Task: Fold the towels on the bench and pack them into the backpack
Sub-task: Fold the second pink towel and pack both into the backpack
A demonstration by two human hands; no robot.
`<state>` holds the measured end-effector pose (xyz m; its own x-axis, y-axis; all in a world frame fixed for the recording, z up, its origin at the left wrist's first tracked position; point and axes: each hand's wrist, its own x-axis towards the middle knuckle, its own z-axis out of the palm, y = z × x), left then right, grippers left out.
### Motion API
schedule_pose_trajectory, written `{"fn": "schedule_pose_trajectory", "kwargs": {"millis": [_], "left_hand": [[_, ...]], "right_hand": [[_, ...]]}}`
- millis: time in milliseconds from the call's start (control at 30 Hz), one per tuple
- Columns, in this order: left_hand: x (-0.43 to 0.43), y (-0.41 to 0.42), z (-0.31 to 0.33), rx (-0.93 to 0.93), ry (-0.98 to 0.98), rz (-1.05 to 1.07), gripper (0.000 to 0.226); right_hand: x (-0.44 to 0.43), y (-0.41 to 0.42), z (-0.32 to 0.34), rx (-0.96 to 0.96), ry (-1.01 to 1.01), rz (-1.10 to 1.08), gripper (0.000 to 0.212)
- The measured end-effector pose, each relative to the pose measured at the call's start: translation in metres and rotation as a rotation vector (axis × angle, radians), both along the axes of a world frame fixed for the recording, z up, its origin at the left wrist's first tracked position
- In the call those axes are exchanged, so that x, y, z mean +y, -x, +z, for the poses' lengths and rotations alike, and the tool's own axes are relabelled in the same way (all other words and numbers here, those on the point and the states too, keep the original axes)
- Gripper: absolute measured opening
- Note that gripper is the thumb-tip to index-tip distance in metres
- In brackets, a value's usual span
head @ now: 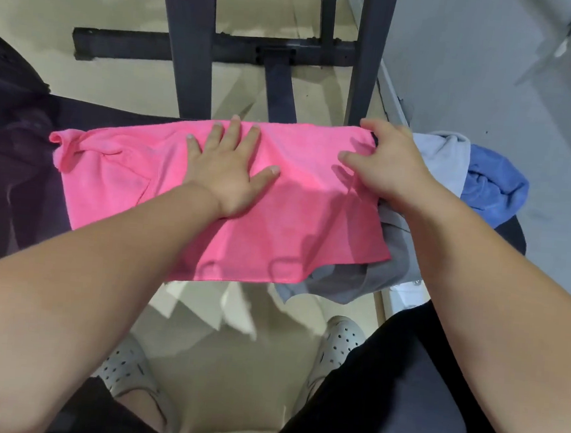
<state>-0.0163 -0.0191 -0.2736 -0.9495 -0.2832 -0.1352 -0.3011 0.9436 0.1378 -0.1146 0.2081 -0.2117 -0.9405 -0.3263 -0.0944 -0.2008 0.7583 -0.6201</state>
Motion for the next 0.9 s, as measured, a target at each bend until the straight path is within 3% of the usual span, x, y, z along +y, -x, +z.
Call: {"fn": "schedule_pose_trajectory", "kwargs": {"millis": [133,333,533,633,733,900], "left_hand": [[0.022,-0.024,0.009,0.102,-0.059,-0.05,0.084],[0.036,-0.06,0.001,0.069,-0.029,-0.101,0.085],[0.022,-0.088,0.012,0.075,0.043,-0.049,0.085],[0.0,-0.109,0.019,0.067,0.101,0.018,0.081],[-0.024,-0.13,0.024,0.144,0.183,0.093,0.072],[-0.049,-0.157,0.024,0.148,0.24,0.213,0.064]], "right_hand": [[0.021,-0.022,0.003,-0.112,0.043,0.034,0.076],[0.039,-0.038,0.004,-0.1,-0.027,0.143,0.065],[0.047,-0.044,0.004,0.158,-0.423,0.177,0.027],[0.039,-0.058,0.013,0.307,-0.725,0.175,0.025],[0.01,-0.078,0.026,0.395,-0.65,0.227,0.036],[-0.075,-0.112,0.013,0.262,-0.441,0.518,0.045]]}}
